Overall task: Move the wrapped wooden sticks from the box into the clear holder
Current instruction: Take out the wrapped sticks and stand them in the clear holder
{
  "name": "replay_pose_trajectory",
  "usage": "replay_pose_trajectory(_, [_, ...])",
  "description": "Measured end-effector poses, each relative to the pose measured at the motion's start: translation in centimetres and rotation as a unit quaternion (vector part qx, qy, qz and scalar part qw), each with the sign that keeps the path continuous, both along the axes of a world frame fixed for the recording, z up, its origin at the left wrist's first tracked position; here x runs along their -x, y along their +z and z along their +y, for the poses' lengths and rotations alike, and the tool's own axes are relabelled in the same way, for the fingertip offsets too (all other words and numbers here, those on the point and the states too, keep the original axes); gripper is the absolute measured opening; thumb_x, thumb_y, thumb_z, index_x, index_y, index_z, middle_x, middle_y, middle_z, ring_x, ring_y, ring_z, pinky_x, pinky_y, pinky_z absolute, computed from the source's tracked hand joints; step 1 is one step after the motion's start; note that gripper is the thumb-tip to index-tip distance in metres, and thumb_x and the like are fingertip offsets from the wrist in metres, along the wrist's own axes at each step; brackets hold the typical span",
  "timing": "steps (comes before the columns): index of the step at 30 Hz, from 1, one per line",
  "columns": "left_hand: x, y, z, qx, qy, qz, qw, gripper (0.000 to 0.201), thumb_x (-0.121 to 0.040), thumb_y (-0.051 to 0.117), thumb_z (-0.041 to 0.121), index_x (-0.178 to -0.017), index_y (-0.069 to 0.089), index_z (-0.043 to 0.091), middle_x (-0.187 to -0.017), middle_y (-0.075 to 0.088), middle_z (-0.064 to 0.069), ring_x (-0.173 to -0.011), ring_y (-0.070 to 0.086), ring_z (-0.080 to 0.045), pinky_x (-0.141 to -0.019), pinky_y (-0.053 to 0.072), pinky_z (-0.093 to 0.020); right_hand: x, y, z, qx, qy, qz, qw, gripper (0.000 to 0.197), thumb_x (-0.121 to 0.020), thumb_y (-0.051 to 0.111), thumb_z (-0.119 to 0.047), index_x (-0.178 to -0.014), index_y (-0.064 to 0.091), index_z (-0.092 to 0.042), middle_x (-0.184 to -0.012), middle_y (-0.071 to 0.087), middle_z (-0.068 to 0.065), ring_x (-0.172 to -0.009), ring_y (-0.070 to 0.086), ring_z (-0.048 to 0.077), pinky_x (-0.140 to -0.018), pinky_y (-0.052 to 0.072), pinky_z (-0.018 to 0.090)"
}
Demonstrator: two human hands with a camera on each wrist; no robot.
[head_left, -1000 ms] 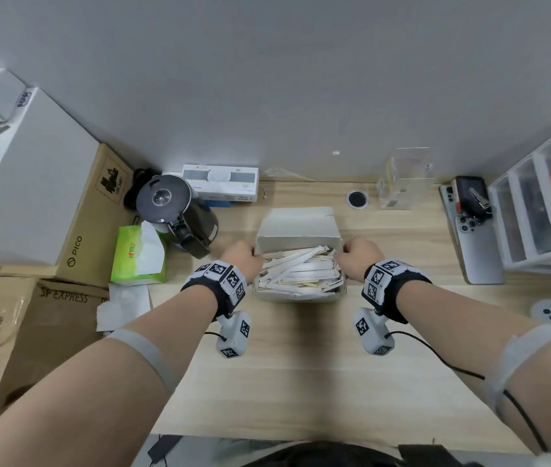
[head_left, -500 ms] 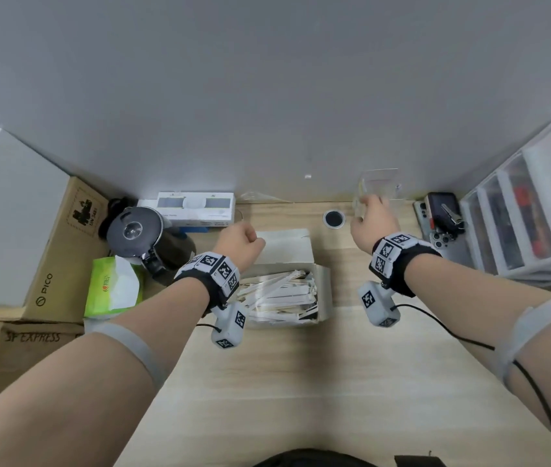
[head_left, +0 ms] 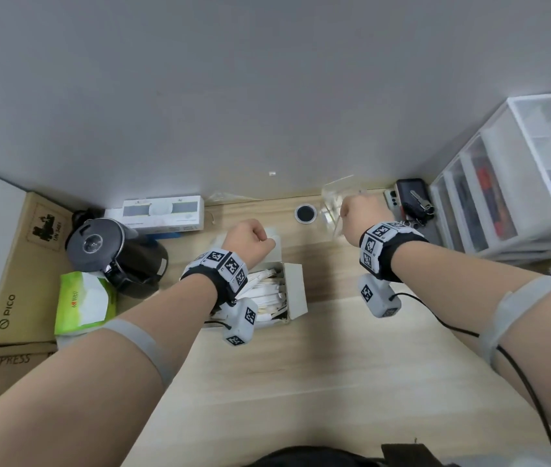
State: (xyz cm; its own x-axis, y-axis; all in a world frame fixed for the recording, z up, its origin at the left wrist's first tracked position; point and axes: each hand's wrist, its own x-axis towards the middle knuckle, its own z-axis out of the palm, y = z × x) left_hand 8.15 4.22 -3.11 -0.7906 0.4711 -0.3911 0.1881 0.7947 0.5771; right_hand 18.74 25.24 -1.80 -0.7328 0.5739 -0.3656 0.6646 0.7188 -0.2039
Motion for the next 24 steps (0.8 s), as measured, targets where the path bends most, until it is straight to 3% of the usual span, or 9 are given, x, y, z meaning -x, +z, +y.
replay_pose_trajectory(3, [-1.0,0.4,0.8,-0.021,-0.017,-0.017,1.0,0.019,-0.08,0.072,0.017,-0.093,0.059,0.014,-0.074,0.055,0.002,-0.066,0.053,-0.017,-0.05,0.035,-0.022,-1.3,0.5,-0.1,0.005,0.013,-0.008,1.0,0.032,-0.086,0.049,-0.003,-0.104,0.069,-0.021,-0.103,0.069,0.006,-0.086,0.064,0.029,-0.071,0.052,0.032])
replay_pose_trajectory(6, [-2.3,0.9,1.9,-0.04,-0.024,-0.057,0.997,0.043,-0.078,0.077,0.021,-0.114,0.055,0.015,-0.096,0.057,0.0,-0.067,0.055,-0.012,-0.047,0.039,-0.018,-2.5,1.3,-0.2,0.03,0.017,-0.003,0.999,0.026,-0.085,0.052,-0.008,-0.095,0.07,-0.024,-0.1,0.07,0.004,-0.086,0.064,0.027,-0.07,0.049,0.029])
replay_pose_trajectory(9, [-4.3,1.2,3.1,-0.058,-0.054,-0.111,0.991,0.078,-0.073,0.086,0.031,-0.137,0.046,0.016,-0.126,0.054,-0.002,-0.093,0.059,-0.017,-0.071,0.048,-0.026,-4.0,2.4,-0.9,0.092,0.024,0.0,0.995,0.016,-0.085,0.059,-0.013,-0.082,0.072,-0.024,-0.092,0.073,0.0,-0.085,0.067,0.022,-0.073,0.053,0.028])
replay_pose_trajectory(11, [-5.7,1.4,3.9,-0.049,-0.085,-0.139,0.985,0.095,-0.07,0.088,0.033,-0.148,0.037,0.014,-0.137,0.05,-0.005,-0.113,0.057,-0.02,-0.087,0.049,-0.03,-4.9,3.1,-1.5,0.162,0.03,-0.002,0.986,0.011,-0.082,0.066,-0.016,-0.08,0.074,-0.021,-0.081,0.073,-0.001,-0.073,0.066,0.017,-0.069,0.054,0.025])
replay_pose_trajectory(14, [-7.6,1.7,4.3,-0.024,-0.126,-0.201,0.971,0.118,-0.059,0.091,0.043,-0.153,0.024,0.018,-0.135,0.056,-0.005,-0.102,0.065,-0.02,-0.072,0.057,-0.03,-6.1,4.2,-2.7,0.256,0.062,-0.027,0.964,0.007,-0.078,0.073,-0.015,-0.079,0.077,-0.021,-0.062,0.066,-0.007,-0.055,0.057,0.008,-0.056,0.048,0.019])
replay_pose_trajectory(16, [-8.6,2.0,3.9,0.005,-0.15,-0.203,0.968,0.122,-0.049,0.09,0.053,-0.148,0.025,0.022,-0.114,0.07,-0.004,-0.083,0.071,-0.02,-0.064,0.059,-0.031,-6.7,4.7,-3.3,0.298,0.069,-0.035,0.951,0.009,-0.076,0.075,-0.015,-0.074,0.077,-0.024,-0.056,0.063,-0.01,-0.053,0.052,0.008,-0.054,0.043,0.021])
replay_pose_trajectory(19, [-9.2,2.4,2.4,0.046,-0.181,-0.195,0.963,0.112,-0.044,0.089,0.06,-0.134,0.042,0.014,-0.095,0.075,0.0,-0.075,0.075,-0.018,-0.067,0.063,-0.036,-7.0,4.8,-4.2,0.355,0.065,-0.062,0.931,0.01,-0.075,0.077,-0.014,-0.072,0.078,-0.023,-0.057,0.059,-0.004,-0.05,0.042,0.013,-0.049,0.032,0.024])
replay_pose_trajectory(21, [-9.2,2.7,1.4,0.06,-0.208,-0.195,0.956,0.101,-0.047,0.09,0.058,-0.127,0.054,0.01,-0.098,0.076,-0.001,-0.079,0.075,-0.017,-0.072,0.064,-0.038,-6.8,4.9,-5.1,0.385,0.047,-0.093,0.917,0.005,-0.076,0.076,-0.014,-0.078,0.078,-0.016,-0.066,0.066,0.004,-0.047,0.037,0.014,-0.047,0.026,0.024])
replay_pose_trajectory(24, [-9.0,3.3,-0.7,0.086,-0.268,-0.202,0.938,0.098,-0.049,0.091,0.056,-0.131,0.056,0.014,-0.12,0.069,0.001,-0.105,0.069,-0.019,-0.087,0.061,-0.039,-5.9,4.8,-6.8,0.374,0.014,-0.098,0.922,0.015,-0.076,0.07,-0.019,-0.084,0.075,-0.008,-0.075,0.076,0.006,-0.045,0.037,0.014,-0.046,0.025,0.024])
